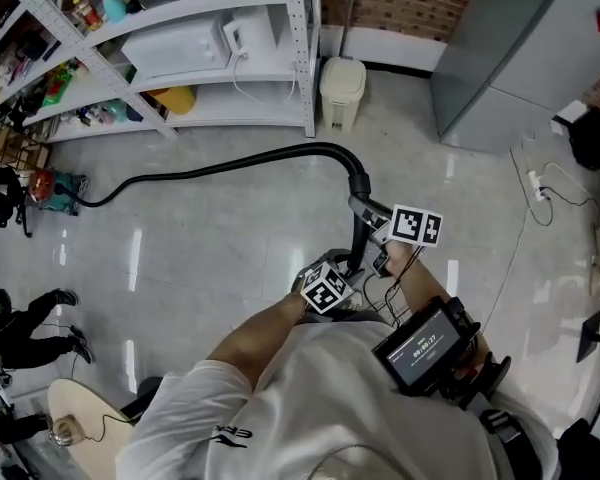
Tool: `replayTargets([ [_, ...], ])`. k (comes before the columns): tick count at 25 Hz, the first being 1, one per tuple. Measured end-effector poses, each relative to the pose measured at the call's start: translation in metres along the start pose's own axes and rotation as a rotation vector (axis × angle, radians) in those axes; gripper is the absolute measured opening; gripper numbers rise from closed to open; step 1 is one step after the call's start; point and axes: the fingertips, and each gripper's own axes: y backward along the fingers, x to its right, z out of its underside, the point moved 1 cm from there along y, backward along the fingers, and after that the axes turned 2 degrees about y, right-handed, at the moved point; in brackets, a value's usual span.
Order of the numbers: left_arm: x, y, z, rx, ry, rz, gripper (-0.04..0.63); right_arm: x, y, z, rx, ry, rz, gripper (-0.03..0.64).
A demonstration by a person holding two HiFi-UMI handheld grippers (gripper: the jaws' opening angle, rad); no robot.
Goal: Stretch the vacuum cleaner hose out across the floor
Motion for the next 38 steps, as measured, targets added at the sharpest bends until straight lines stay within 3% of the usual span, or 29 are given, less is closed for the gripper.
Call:
replayTargets([
  [20, 0.048, -0.096, -0.031, -0.062, 0.04, 0.036, 0.173, 0.076, 0.059, -0.011, -0.089, 0.032, -0.02, 0.175],
  [30, 0.06, -0.095, -0.036, -0.074, -0.033, 0.12, 0.175, 0.076, 0.067, 0.023, -0.154, 0.095, -0.09, 0.175],
  [38, 0.06, -0.085, -0.018, -0.095, 0.016, 0.125, 0.176, 0.08, 0.061, 0.047, -0.176, 0.078, -0.109, 0.175],
])
